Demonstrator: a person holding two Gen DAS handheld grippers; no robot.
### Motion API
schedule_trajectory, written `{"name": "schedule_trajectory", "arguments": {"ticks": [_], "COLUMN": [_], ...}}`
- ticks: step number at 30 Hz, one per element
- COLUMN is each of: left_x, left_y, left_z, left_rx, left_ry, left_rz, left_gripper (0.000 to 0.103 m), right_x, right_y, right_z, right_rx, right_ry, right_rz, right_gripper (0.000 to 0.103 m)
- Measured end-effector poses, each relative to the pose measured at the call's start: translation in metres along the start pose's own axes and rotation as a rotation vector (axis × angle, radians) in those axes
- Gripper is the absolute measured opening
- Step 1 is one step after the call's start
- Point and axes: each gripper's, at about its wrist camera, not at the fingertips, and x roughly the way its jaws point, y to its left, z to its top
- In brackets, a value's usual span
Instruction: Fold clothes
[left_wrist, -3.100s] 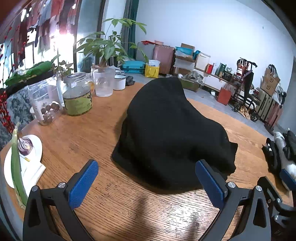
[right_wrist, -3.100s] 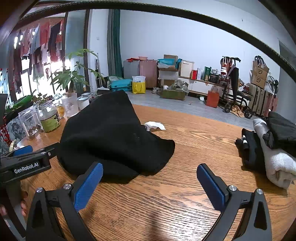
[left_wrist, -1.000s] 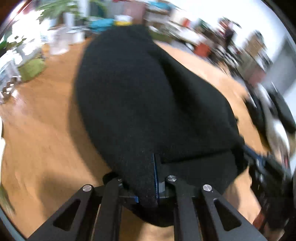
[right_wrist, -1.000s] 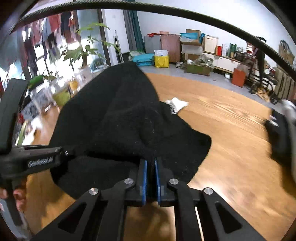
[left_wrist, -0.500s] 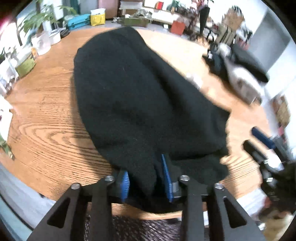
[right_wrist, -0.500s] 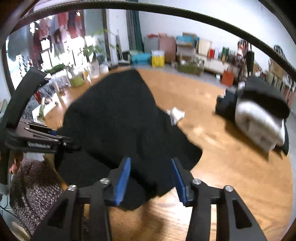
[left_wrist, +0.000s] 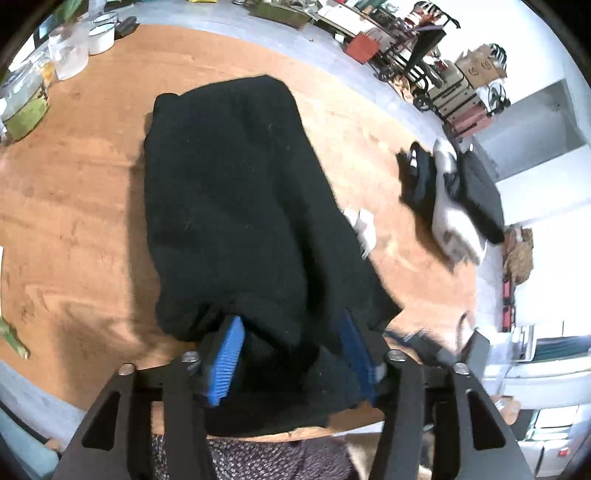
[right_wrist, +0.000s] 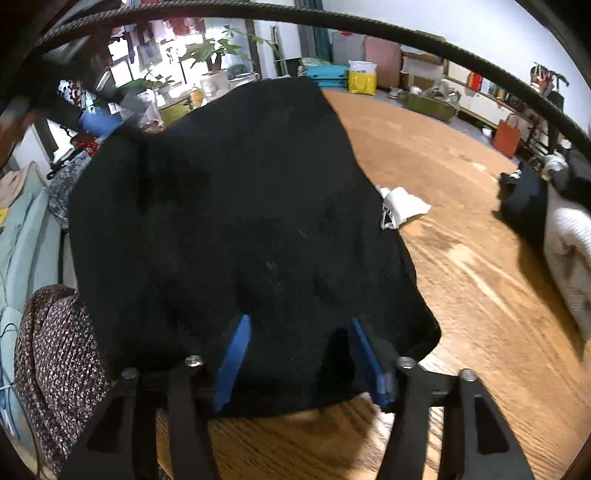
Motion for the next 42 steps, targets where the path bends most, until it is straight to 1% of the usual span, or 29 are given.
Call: {"name": "schedule_trajectory", "arguments": {"ticks": [1, 2, 4, 7, 9, 11, 12, 13, 14, 15, 16, 18, 19, 20, 21, 22, 23, 24, 25, 27, 28, 29, 30, 31, 32, 34, 37, 40, 42], "left_x": [0.0, -0.001, -0.004, -0.006, -0.005, -0.003, -0.002, -0.002, -0.002, 0.0, 0.002, 0.004, 0.005, 0.005, 0.003, 0.001, -0.003, -0.009, -0.016, -0.03, -0.036, -0.043, -0.047, -0.051, -0.052, -0.054, -0.046, -0.03, -0.015], "left_y": [0.0, 0.0, 0.001, 0.001, 0.002, 0.0, -0.001, -0.002, -0.004, -0.004, -0.004, -0.003, -0.003, -0.004, -0.004, -0.004, -0.005, -0.005, -0.004, -0.003, -0.002, 0.0, 0.003, 0.005, 0.008, 0.015, 0.026, 0.038, 0.045], "left_z": [0.006, 0.009, 0.013, 0.012, 0.007, 0.005, 0.004, 0.004, 0.005, 0.005, 0.005, 0.005, 0.004, 0.003, 0.001, -0.002, -0.005, -0.007, -0.01, -0.015, -0.018, -0.021, -0.024, -0.027, -0.03, -0.036, -0.039, -0.029, -0.018], "left_rx": [-0.006, -0.01, -0.018, -0.023, -0.041, -0.044, -0.052, -0.068, -0.075, -0.093, -0.11, -0.134, -0.14, -0.138, -0.134, -0.129, -0.118, -0.107, -0.1, -0.088, -0.086, -0.085, -0.086, -0.093, -0.105, -0.12, -0.163, -0.215, -0.258], "left_ry": [0.006, 0.005, 0.004, -0.003, -0.007, -0.015, -0.026, -0.049, -0.061, -0.067, -0.074, -0.084, -0.089, -0.095, -0.101, -0.108, -0.119, -0.132, -0.144, -0.165, -0.171, -0.176, -0.177, -0.177, -0.18, -0.2, -0.194, -0.178, -0.172], "left_rz": [0.009, 0.02, 0.042, 0.034, 0.027, 0.014, 0.004, -0.005, -0.008, -0.012, -0.015, -0.016, -0.015, -0.018, -0.027, -0.036, -0.043, -0.048, -0.055, -0.057, -0.055, -0.053, -0.047, -0.033, -0.013, -0.01, -0.041, -0.054, -0.052], "left_gripper": [0.062, 0.062, 0.062, 0.062, 0.062, 0.062, 0.062, 0.06, 0.053, 0.05, 0.045, 0.039, 0.033, 0.027, 0.024, 0.019, 0.017, 0.016, 0.016, 0.016, 0.017, 0.022, 0.03, 0.057, 0.076, 0.076, 0.076, 0.076, 0.076], "right_x": [0.002, 0.002, -0.002, -0.022, -0.033, -0.042, -0.045, -0.047, -0.048, -0.046, -0.045, -0.033, -0.022, -0.007, 0.003, 0.01, 0.012, 0.01, 0.006, -0.009, -0.018, -0.029, -0.04, -0.052, -0.064, -0.09, -0.128, -0.17, -0.187], "right_y": [-0.002, -0.005, -0.013, -0.035, -0.048, -0.04, -0.032, -0.022, -0.01, 0.004, 0.016, 0.043, 0.057, 0.071, 0.079, 0.085, 0.089, 0.092, 0.092, 0.088, 0.084, 0.08, 0.076, 0.072, 0.069, 0.064, 0.059, 0.041, 0.021], "right_z": [-0.004, -0.007, -0.012, -0.014, -0.014, -0.01, -0.009, -0.01, -0.011, -0.013, -0.017, -0.018, -0.015, -0.01, -0.008, -0.006, -0.005, -0.004, -0.002, 0.002, 0.007, 0.013, 0.018, 0.024, 0.03, 0.041, 0.046, 0.039, 0.033], "right_rx": [0.018, 0.04, 0.073, 0.112, 0.14, 0.079, 0.054, 0.039, 0.029, 0.012, -0.008, -0.054, -0.078, -0.092, -0.099, -0.104, -0.104, -0.093, -0.077, -0.044, -0.036, -0.034, -0.034, -0.035, -0.04, -0.057, -0.078, -0.041, -0.007], "right_ry": [0.004, 0.005, -0.015, -0.079, -0.098, -0.113, -0.117, -0.124, -0.134, -0.142, -0.144, -0.141, -0.139, -0.137, -0.14, -0.151, -0.16, -0.167, -0.174, -0.199, -0.229, -0.262, -0.293, -0.32, -0.342, -0.391, -0.451, -0.487, -0.489], "right_rz": [0.014, 0.026, 0.021, -0.062, -0.092, -0.121, -0.102, -0.052, 0.008, 0.06, 0.091, 0.09, 0.072, 0.043, 0.03, 0.034, 0.035, 0.028, 0.018, 0.0, -0.022, -0.049, -0.075, -0.101, -0.127, -0.196, -0.319, -0.44, -0.522], "right_gripper": [0.015, 0.001, 0.001, 0.001, 0.001, 0.008, 0.011, 0.029, 0.05, 0.052, 0.052, 0.059, 0.065, 0.064, 0.061, 0.037, 0.021, 0.017, 0.009, 0.008, 0.008, 0.008, 0.008, 0.008, 0.008, 0.008, 0.008, 0.008, 0.008]}}
